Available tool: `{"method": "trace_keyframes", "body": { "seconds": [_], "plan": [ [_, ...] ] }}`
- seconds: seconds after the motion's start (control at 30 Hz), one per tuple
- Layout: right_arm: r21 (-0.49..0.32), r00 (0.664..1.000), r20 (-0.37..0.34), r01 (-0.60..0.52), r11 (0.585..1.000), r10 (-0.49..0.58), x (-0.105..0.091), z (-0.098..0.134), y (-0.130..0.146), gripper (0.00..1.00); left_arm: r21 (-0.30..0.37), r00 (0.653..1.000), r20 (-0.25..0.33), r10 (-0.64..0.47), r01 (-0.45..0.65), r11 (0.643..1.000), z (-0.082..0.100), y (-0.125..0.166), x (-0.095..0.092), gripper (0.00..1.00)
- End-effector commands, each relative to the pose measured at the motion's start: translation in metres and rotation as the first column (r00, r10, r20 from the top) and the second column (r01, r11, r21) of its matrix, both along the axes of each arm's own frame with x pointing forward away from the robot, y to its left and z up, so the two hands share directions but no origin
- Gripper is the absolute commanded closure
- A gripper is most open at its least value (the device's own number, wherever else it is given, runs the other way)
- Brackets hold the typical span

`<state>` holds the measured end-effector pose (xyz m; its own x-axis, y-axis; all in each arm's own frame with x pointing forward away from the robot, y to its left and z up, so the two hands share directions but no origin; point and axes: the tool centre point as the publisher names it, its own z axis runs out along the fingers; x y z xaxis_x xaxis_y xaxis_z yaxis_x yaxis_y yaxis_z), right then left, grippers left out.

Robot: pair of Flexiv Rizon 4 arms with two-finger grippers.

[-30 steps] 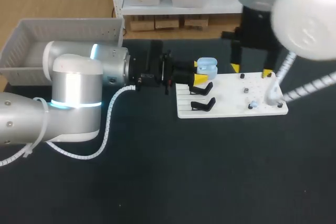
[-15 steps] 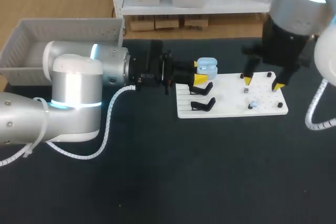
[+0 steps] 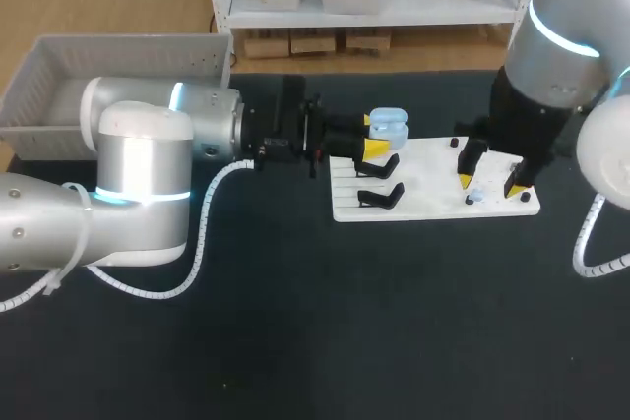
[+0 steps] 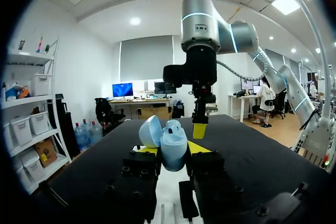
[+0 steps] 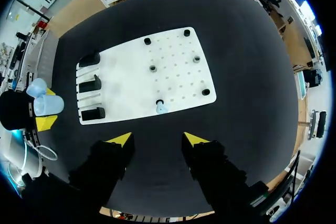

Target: Pick up each earbud case from the left stands, insert the matching earbuds, close the lid, and place the case in the box.

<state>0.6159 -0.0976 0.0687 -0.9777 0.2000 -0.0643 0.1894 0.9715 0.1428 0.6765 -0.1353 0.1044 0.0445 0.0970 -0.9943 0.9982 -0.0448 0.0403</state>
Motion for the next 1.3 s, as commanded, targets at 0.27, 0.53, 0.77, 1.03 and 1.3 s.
{"method": "trace_keyframes", "body": {
  "seconds": [0.27,0.53,0.77,1.03,1.3],
  "plan": [
    [0.022,1.0,-0.009,0.02,1.0,-0.02,0.012,-0.019,0.002,0.54,-0.004,1.0,0.004,0.006,-0.006,1.0,-0.001,0.0,-0.001,1.0],
    [0.042,0.998,-0.019,0.058,0.997,-0.057,0.021,-0.03,-0.004,0.53,-0.004,1.0,0.004,0.006,-0.006,1.0,-0.001,0.0,-0.001,1.0],
    [0.052,0.997,-0.036,0.067,0.996,-0.066,0.025,-0.038,-0.003,0.53,-0.004,1.0,0.004,0.006,-0.006,1.0,-0.001,0.0,-0.001,1.0],
    [0.056,0.996,-0.048,0.075,0.996,-0.072,0.03,-0.044,-0.003,0.58,-0.004,1.0,0.004,0.006,-0.006,1.0,-0.001,0.0,-0.001,1.0],
    [0.055,0.995,-0.053,0.085,0.995,-0.082,0.029,-0.047,-0.004,0.62,-0.004,1.0,0.004,0.006,-0.006,1.0,-0.001,0.0,-0.001,1.0]
  ]
}}
